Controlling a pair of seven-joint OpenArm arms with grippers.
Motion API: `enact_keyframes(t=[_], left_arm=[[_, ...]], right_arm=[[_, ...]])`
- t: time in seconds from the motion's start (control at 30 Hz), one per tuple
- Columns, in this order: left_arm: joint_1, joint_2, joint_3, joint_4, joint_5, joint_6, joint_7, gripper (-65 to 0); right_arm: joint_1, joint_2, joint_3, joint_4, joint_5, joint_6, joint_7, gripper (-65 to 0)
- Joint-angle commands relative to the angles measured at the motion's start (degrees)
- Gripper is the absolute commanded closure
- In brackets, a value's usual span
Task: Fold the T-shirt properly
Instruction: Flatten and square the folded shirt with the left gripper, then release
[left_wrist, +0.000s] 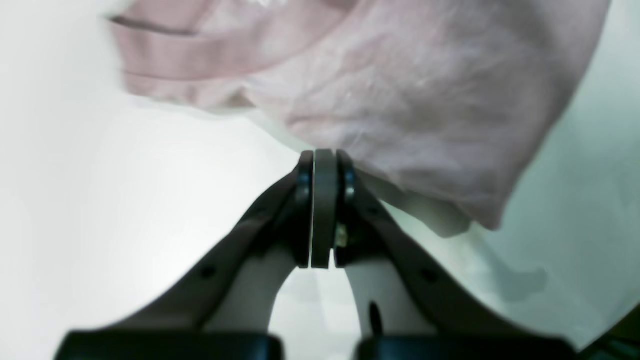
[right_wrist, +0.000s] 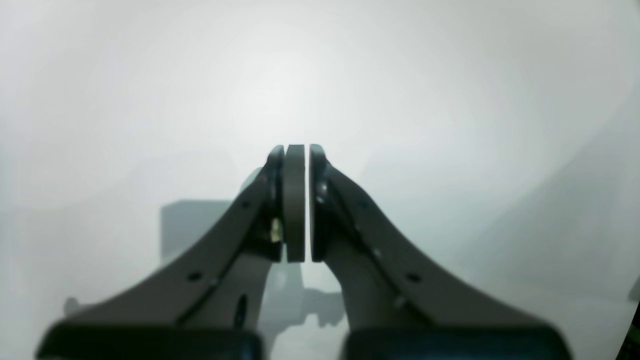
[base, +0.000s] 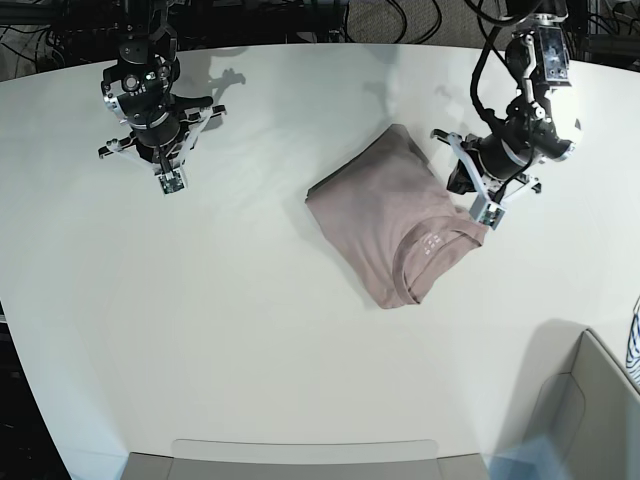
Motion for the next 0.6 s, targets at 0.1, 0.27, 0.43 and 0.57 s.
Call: enact_keyframes(t=[0.1,0.27,0.43,0.57], left_arm=[[0.85,0.10,5.65,6.37,-3.08,-0.32,-1.27,0.0],[-1.00,-0.17,21.73,5.14,-5.46,-0.32,-1.27,0.0],[-5.48,-0.25,27.62,-7.43,-5.28,0.03,-2.06,0.0],[-7.06,-0.25,21.56,-14.46,-5.28,0.03,-5.49,0.0]], right_arm=[[0.32,0.20,-1.01,0.94,-0.14,-0.07,1.02,-0.8],[0.32,0.55,-1.01,0.86,-0.14,-0.07,1.02,-0.8],[0.32,0.55,-0.83,0.86,-0.14,0.02,1.02,-0.8],[0.23,0.63,-0.83,0.86,-0.14,0.02,1.10,-0.8]])
